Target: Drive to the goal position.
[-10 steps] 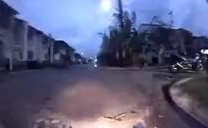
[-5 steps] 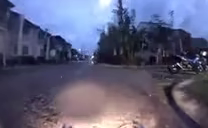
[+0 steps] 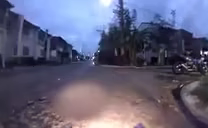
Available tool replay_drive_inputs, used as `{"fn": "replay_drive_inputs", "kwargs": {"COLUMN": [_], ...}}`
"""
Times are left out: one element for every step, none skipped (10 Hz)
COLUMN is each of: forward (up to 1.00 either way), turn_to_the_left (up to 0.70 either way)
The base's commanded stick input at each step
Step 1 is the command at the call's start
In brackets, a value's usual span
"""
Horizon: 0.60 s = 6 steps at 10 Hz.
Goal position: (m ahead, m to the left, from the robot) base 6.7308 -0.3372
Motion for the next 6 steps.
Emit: {"fn": "replay_drive_inputs", "kwargs": {"forward": [0.5, 0.5, 0.5, 0.5, 0.5, 0.5], "turn_to_the_left": [0.0, 0.0, 0.0, 0.0, 0.0, 0.13]}}
